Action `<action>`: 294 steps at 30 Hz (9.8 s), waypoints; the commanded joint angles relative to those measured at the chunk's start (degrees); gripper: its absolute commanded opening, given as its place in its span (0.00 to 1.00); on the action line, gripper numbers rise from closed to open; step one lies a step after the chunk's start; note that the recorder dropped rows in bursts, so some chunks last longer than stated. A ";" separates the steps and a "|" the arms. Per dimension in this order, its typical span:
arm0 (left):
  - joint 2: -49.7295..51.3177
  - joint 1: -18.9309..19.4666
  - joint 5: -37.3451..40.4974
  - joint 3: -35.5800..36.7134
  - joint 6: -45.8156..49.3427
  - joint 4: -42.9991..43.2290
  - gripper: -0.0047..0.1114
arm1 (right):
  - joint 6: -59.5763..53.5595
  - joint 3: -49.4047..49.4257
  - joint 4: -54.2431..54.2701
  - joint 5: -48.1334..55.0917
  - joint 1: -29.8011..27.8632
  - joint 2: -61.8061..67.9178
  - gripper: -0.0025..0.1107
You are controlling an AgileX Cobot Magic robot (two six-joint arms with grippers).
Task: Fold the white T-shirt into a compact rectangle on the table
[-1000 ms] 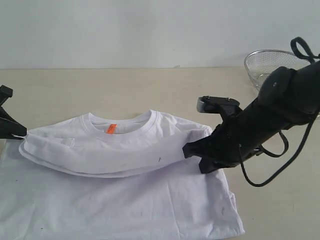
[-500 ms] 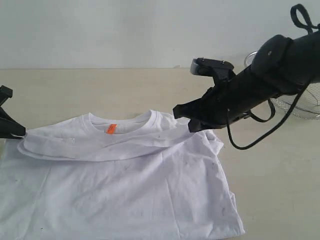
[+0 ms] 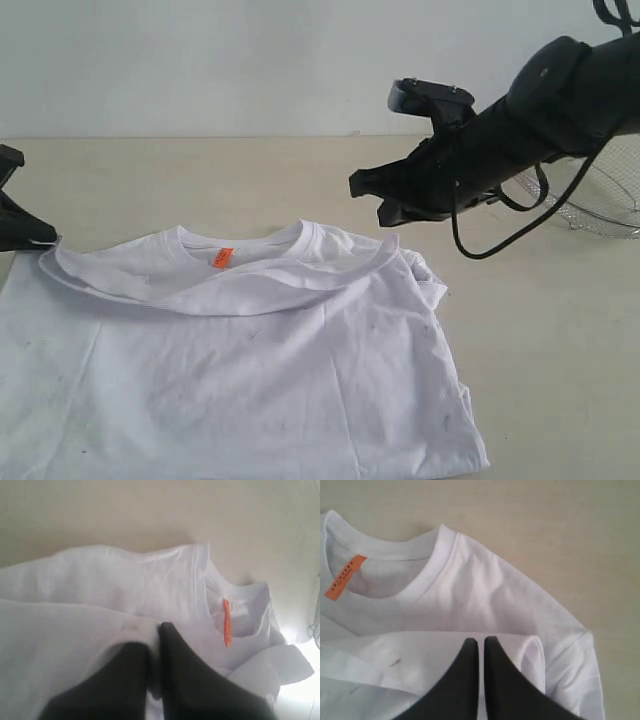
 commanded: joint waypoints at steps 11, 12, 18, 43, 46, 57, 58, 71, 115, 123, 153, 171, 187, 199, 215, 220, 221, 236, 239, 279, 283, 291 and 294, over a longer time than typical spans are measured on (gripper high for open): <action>-0.01 0.10 -0.23 -0.42 1.38 2.68 0.08 | -3.72 -2.45 2.86 17.53 -0.14 -0.19 0.02; -0.01 0.10 -0.23 -0.42 1.38 2.83 0.08 | -4.06 -2.45 2.81 18.72 0.31 -0.19 0.02; -0.01 0.10 0.94 -0.42 1.38 3.32 0.13 | -4.85 -2.45 2.93 17.93 2.35 -0.19 0.02; -0.47 0.21 2.39 -0.42 1.21 1.40 0.58 | -5.44 -2.45 1.05 23.45 5.80 0.28 0.02; -1.31 0.21 3.33 -0.79 2.47 -2.56 0.58 | -5.52 -2.45 1.05 21.97 8.13 1.27 0.02; -4.66 0.21 4.60 -5.64 2.76 -1.84 0.58 | -6.12 -2.45 2.91 15.51 13.17 5.72 0.02; -4.90 0.21 4.91 -5.64 2.76 -1.84 0.58 | -6.39 -2.45 3.52 14.39 13.17 6.03 0.02; -5.83 0.21 9.85 -5.73 2.76 -1.84 0.54 | -6.93 -4.07 6.50 7.26 13.17 11.40 0.02; -5.83 -0.02 20.12 -5.73 2.30 -0.98 0.54 | -2.53 -16.49 -0.86 12.35 11.22 14.53 0.02; -5.83 -0.03 20.12 -5.73 2.30 -0.98 0.54 | -2.41 -16.49 -0.83 5.23 11.22 19.45 0.02; -5.83 -0.03 20.12 -5.73 2.74 -0.98 0.54 | -0.70 -16.49 -0.86 -4.23 5.74 20.94 0.02; -5.83 -0.03 20.12 -5.73 2.74 -0.98 0.54 | 1.62 -19.06 -0.86 -0.93 -2.05 20.16 0.02; -5.83 -0.03 20.12 -5.73 2.74 -0.98 0.54 | -0.94 -21.11 -3.30 12.15 -6.93 16.51 0.46; -5.83 -0.03 20.12 -5.73 1.81 -0.98 0.54 | -2.42 -21.11 -0.67 13.53 -6.93 20.22 0.27; -5.83 -0.03 20.12 -5.73 1.81 -0.98 0.54 | -2.27 -21.11 0.03 13.75 -6.93 22.02 0.02; -5.83 -0.03 20.12 -5.73 1.81 -0.98 0.54 | -2.03 -21.11 0.03 13.31 -6.93 22.02 0.02; -5.83 -0.03 20.12 -5.73 1.81 -0.98 0.54 | -1.75 -21.11 0.03 13.31 -6.93 22.02 0.02; -5.83 -0.03 20.12 -5.73 1.81 -0.98 0.54 | -1.79 -21.11 0.40 13.55 -6.93 19.28 0.02; -5.83 -0.03 20.12 -5.73 1.81 -0.98 0.54 | -1.79 -21.11 0.40 13.67 -6.93 19.29 0.02; -10.76 -0.03 20.12 -5.73 -1.28 -0.36 0.30 | 21.60 -21.11 -23.18 14.63 -8.71 13.58 0.46; -14.68 -0.03 20.12 -5.73 -1.28 -0.96 0.14 | 21.73 -21.11 -23.18 15.38 -9.22 10.66 0.22; -20.24 -0.03 20.12 -3.37 -2.71 0.00 0.08 | 21.79 -20.92 -21.55 18.83 -9.22 6.72 0.02; -22.88 -0.03 20.12 -0.53 -2.71 1.24 0.08 | 20.06 -19.53 -20.10 20.31 -9.22 5.38 0.02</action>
